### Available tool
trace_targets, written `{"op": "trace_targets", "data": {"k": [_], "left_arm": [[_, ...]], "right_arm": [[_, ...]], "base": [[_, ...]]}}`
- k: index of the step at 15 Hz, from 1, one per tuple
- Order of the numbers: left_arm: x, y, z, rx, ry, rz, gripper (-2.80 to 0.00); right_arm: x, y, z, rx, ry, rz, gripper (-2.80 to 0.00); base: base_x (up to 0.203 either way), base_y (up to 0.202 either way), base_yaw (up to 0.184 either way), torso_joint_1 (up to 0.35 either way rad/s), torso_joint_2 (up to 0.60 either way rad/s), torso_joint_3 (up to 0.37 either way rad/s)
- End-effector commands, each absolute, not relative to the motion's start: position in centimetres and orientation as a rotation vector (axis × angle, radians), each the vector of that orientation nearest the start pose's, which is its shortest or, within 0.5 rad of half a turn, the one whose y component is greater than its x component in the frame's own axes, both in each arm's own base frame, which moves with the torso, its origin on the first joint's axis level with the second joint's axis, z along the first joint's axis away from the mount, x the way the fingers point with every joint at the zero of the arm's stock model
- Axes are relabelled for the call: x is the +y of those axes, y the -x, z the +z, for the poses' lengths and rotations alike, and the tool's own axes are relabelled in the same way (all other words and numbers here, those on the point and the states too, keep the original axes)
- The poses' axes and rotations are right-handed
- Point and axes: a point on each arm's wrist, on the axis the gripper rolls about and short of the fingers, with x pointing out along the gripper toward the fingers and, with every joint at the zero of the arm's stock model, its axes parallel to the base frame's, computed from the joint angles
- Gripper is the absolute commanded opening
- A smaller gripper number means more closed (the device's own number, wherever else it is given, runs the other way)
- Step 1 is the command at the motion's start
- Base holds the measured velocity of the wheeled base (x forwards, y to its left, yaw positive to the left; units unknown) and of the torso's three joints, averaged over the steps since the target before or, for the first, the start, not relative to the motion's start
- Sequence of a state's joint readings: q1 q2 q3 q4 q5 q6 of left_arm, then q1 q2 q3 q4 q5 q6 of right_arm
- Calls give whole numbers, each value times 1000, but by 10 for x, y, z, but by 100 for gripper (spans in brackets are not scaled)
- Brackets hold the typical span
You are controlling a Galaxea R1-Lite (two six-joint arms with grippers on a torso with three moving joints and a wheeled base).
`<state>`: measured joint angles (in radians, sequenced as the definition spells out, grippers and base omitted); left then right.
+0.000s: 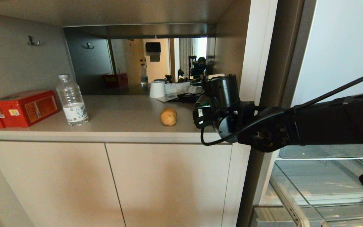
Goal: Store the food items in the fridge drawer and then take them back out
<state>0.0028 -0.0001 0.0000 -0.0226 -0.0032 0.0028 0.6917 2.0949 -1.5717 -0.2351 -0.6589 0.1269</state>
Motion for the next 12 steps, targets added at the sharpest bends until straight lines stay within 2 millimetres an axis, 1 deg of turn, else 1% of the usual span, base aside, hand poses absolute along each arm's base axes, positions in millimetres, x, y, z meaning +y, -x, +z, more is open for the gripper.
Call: {"op": "trace_targets", "data": {"k": [1,4,12], "left_arm": [[0,22,75,-12,-3,0,-280],[0,22,75,-12,-3,0,-280],[0,22,75,-12,-3,0,-280]], "right_arm": [[265,-347,206,230,56,6,0],[266,-354,209,212,40,4,0],[275,-366,200,212,39,6,0]], "base": [[0,0,0,0,0,0],[0,0,0,0,0,0],[0,0,0,0,0,0]]}}
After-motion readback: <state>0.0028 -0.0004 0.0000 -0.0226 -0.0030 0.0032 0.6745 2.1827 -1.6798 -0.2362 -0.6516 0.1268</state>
